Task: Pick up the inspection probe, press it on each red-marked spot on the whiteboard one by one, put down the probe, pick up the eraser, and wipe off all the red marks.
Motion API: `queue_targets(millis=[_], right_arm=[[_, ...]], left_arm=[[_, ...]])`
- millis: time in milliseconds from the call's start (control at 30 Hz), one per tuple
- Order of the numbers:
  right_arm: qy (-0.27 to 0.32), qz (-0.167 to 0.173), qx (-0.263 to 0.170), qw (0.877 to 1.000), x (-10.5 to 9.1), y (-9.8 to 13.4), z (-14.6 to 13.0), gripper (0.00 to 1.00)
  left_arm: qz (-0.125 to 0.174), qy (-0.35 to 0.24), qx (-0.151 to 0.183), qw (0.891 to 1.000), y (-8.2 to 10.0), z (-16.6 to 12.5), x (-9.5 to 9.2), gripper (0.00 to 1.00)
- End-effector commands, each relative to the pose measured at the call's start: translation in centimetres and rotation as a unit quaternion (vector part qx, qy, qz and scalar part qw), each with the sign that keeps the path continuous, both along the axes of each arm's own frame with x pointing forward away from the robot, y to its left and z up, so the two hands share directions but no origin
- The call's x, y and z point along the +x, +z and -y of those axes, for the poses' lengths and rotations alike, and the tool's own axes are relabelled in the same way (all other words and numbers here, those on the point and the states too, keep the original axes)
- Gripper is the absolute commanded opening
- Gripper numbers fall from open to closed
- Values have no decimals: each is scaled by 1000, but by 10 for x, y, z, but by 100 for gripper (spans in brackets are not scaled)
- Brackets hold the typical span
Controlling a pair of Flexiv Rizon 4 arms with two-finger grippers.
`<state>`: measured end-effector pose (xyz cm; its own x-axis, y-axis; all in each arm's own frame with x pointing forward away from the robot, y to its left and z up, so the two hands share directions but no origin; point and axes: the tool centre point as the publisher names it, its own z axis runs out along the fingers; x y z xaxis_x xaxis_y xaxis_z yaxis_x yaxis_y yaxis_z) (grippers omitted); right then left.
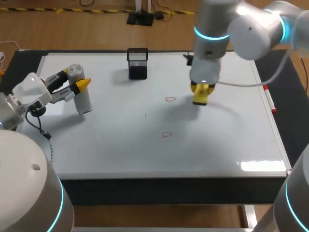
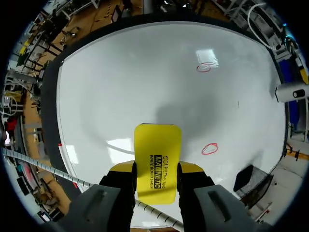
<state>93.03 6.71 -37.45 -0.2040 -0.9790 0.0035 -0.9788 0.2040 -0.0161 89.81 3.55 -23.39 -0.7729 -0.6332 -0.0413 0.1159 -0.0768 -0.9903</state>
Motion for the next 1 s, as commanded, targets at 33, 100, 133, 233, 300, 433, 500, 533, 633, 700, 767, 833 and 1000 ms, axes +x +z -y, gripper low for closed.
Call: queue_targets(millis=[33, 100, 133, 233, 300, 433, 500, 533, 633, 700, 767, 833, 1000], right_arm=[[21, 1, -12, 1000, 0, -4, -35, 0], [36, 2, -8, 999, 0, -5, -51, 0], [44, 2, -5, 999, -1, -6, -59, 0], [63, -2, 0, 998, 1, -9, -80, 0], [73, -6, 2, 997, 3, -13, -95, 0], [95, -15, 7, 995, 5, -19, -119, 0], [104, -16, 11, 994, 7, -21, -129, 0], [110, -18, 16, 994, 9, -22, -133, 0], [114, -21, 16, 993, 13, -27, -142, 0], [118, -22, 18, 993, 15, -29, -145, 0], [119, -22, 17, 993, 16, -30, -147, 0], [119, -23, 15, 993, 17, -31, -147, 0], [116, -24, 10, 993, 21, -36, -144, 0]], left_arm=[[0, 2, 0, 1000, 1, 0, 0, 0], [0, 2, 0, 1000, 1, 0, 0, 0], [0, 2, 0, 1000, 1, 0, 0, 0], [0, 2, 0, 1000, 1, 0, 0, 0], [0, 2, 0, 1000, 1, 0, 0, 0], [0, 2, 0, 1000, 1, 0, 0, 0], [0, 2, 0, 1000, 1, 0, 0, 0], [0, 2, 0, 1000, 1, 0, 0, 0], [0, 2, 0, 1000, 1, 0, 0, 0], [0, 2, 0, 1000, 1, 0, 0, 0], [0, 2, 0, 1000, 1, 0, 0, 0], [0, 2, 0, 1000, 1, 0, 0, 0], [0, 2, 0, 1000, 1, 0, 0, 0]])
